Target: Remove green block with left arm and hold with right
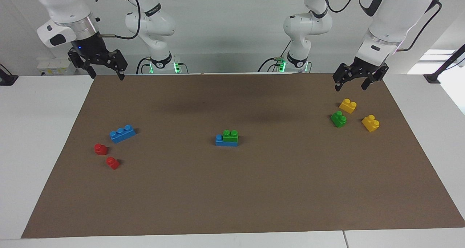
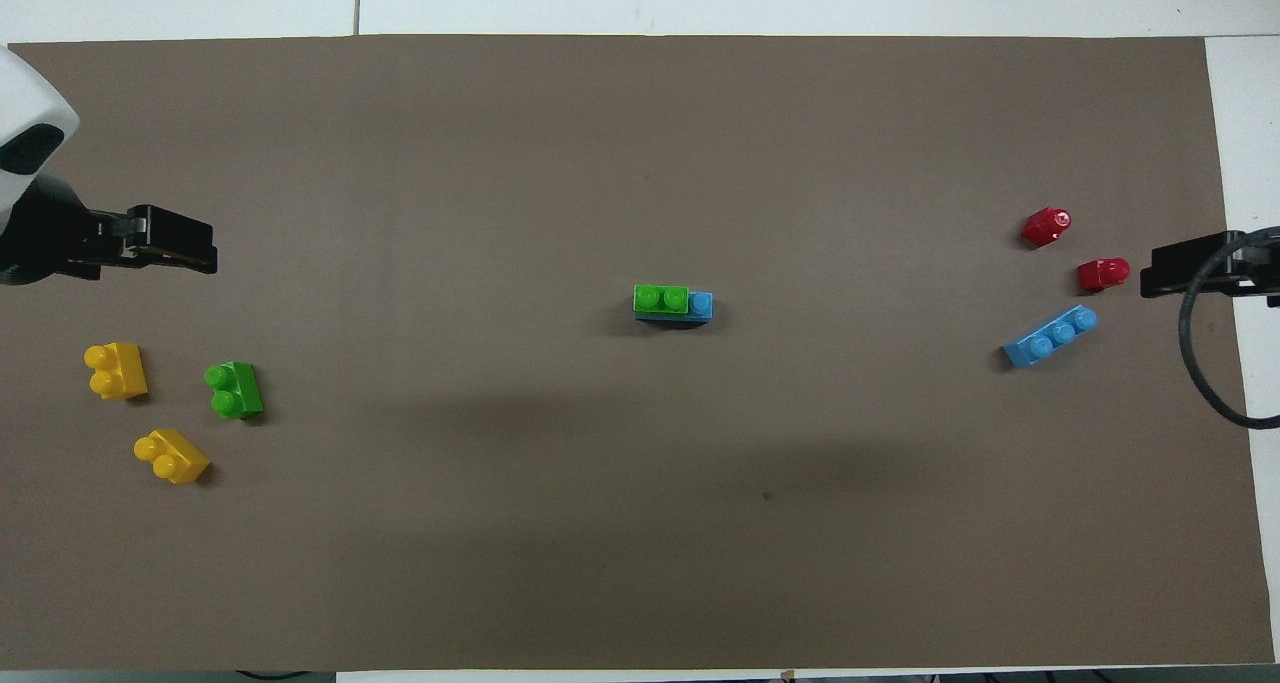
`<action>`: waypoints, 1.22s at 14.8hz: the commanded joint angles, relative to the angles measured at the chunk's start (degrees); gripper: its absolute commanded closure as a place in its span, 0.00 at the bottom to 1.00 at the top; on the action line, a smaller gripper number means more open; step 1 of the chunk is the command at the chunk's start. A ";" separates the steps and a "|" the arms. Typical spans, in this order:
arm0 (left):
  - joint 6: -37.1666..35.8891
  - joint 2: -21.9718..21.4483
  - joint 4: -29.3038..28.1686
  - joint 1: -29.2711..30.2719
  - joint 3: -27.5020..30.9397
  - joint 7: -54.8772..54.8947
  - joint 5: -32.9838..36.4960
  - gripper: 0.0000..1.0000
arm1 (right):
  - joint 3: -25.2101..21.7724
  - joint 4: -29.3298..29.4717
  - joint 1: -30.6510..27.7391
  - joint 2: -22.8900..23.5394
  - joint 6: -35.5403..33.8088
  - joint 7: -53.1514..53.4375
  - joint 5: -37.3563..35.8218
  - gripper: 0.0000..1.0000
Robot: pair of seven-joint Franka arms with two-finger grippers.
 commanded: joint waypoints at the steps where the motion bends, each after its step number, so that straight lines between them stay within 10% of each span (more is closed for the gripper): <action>1: 0.50 -2.09 -2.20 0.24 0.09 -0.44 0.88 0.00 | 0.15 -1.78 -0.36 -1.35 1.21 -0.22 1.34 0.00; 11: 0.33 -2.53 -2.98 -1.42 0.00 -0.61 0.88 0.00 | 0.23 -1.43 -0.62 -1.44 1.30 2.50 1.07 0.00; 18: -0.02 -2.79 -3.16 -3.00 0.00 -1.83 0.79 0.00 | 0.58 -1.78 -0.18 -1.53 1.30 28.66 1.34 0.00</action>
